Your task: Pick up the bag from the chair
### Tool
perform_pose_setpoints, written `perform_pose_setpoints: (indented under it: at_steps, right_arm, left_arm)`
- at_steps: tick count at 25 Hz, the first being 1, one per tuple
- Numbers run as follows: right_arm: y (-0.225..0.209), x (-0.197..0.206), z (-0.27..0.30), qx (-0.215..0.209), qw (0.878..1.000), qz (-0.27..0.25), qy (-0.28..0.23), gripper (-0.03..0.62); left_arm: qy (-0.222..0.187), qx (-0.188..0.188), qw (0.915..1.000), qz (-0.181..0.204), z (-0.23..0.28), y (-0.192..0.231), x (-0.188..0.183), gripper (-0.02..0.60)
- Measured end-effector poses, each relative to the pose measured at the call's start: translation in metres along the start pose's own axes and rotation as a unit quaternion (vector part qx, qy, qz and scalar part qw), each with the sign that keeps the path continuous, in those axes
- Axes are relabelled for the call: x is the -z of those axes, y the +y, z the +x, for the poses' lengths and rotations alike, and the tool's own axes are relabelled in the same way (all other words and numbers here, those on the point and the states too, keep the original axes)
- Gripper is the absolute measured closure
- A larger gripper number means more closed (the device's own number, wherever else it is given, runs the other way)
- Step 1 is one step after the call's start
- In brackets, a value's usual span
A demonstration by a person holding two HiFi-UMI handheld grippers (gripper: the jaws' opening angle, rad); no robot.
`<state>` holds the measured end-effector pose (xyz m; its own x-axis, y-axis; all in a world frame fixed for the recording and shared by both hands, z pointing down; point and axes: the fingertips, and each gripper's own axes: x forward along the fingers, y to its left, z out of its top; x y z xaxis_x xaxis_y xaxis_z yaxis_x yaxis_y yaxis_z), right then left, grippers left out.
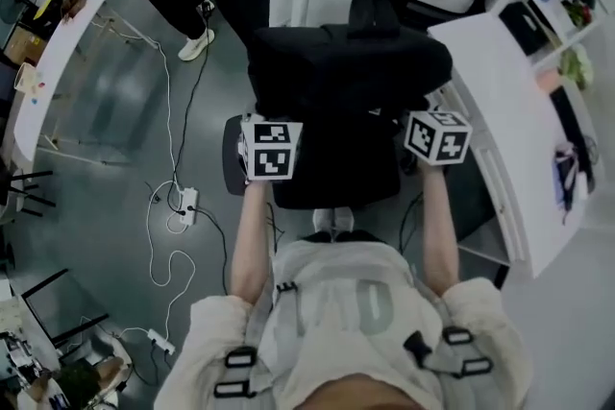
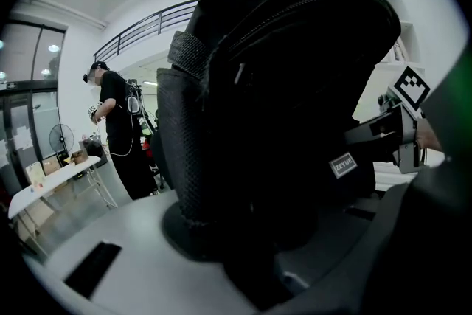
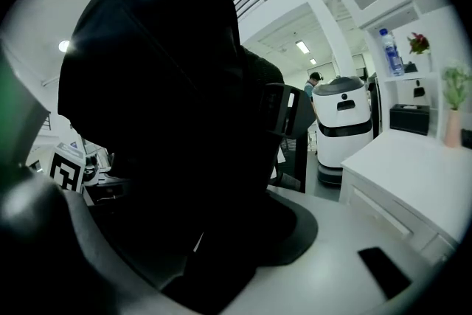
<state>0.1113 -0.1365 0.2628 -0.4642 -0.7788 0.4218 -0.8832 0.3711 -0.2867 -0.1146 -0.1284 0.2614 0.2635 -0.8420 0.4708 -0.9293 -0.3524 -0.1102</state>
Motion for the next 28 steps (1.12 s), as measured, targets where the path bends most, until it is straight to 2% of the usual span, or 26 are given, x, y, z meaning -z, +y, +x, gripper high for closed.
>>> perform_pose_setpoints:
  at_steps: [3,8,16,28]
  right_arm:
    - [0.01,0.003,-0.023,0.001,1.0,0.0,-0.009,0.431]
    - [0.02,0.026,-0.043,-0.001,1.0,-0.007,-0.007,0.433]
    - [0.033,0.05,-0.053,-0.003,1.0,-0.01,-0.01,0.441]
    - [0.036,0.047,-0.056,-0.006,1.0,-0.015,-0.011,0.444]
  left_arm:
    - [-0.009,-0.003,1.0,0.001,-0.02,-0.01,0.001,0.477]
    - [-0.005,-0.006,0.9999,-0.007,-0.041,-0.021,0.024,0.477]
    - [0.003,-0.01,0.9996,-0.026,-0.054,-0.023,0.05,0.477]
    - [-0.002,-0.012,0.9993,-0.036,-0.055,-0.023,0.052,0.477]
